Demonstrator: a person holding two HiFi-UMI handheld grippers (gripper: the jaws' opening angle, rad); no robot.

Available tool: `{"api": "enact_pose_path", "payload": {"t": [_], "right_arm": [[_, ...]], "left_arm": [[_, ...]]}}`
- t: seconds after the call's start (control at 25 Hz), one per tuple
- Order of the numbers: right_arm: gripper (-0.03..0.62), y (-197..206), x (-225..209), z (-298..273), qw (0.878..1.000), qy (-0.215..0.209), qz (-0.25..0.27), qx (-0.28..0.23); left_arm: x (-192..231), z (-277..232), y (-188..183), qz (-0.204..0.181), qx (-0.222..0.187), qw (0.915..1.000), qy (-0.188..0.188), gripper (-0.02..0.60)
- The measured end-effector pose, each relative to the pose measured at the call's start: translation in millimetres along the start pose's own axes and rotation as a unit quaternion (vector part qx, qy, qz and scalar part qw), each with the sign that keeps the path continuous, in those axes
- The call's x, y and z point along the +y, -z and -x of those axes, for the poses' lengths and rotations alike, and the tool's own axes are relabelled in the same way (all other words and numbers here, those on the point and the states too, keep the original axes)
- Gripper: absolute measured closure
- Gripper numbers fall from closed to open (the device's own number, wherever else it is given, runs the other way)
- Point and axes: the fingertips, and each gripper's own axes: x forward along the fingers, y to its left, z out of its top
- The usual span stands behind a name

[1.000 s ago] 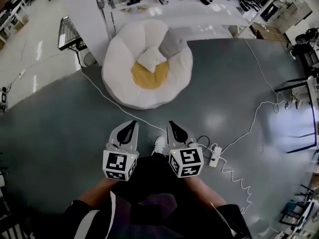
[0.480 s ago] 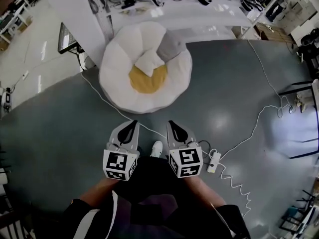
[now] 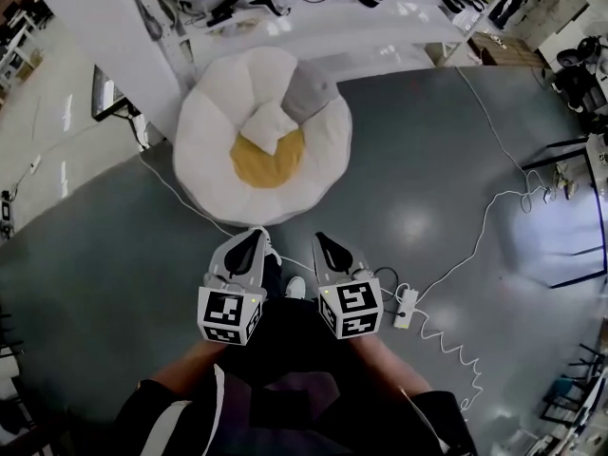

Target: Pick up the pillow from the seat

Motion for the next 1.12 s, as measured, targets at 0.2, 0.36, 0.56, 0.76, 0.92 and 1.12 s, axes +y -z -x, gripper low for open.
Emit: {"api": "enact_pose_path", "payload": {"t": [0.2,0.36,0.56,0.76,0.92,1.12], "right_arm": [[0.592,-11.2,-16.1,-28.1,1.0,0.006,-0.002,0.015],[0.592,-22.2,-27.5,-63.8,0.999,0.005,-0.001,0.035],[0.592,-40.7,-39.8,-112.3,0.998,0.005,0.005,0.055],[0.592,-59.0,-45.7,-155.5,0.997,0.006,0.016,0.073],[0.592,-79.7,-38.8,-192.1,0.996,0.004,0.033,0.083],[0.592,-104.1,-29.3,-225.5,0.994,0.004,0.051,0.094]], "left_arm": [[17.3,-33.0,-6.8,0.009,0.004,0.9999,0.012,0.579],[45.0,-60.4,-8.0,0.024,0.016,0.9996,0.008,0.58],[79.7,-97.1,-4.6,0.043,0.034,0.9984,0.011,0.58],[117.9,-128.2,-11.7,0.058,0.032,0.9978,0.009,0.579],[155.5,-144.8,-25.0,0.06,0.022,0.9979,0.007,0.58],[192.7,-158.0,-44.1,0.067,0.006,0.9977,0.003,0.58]]}}
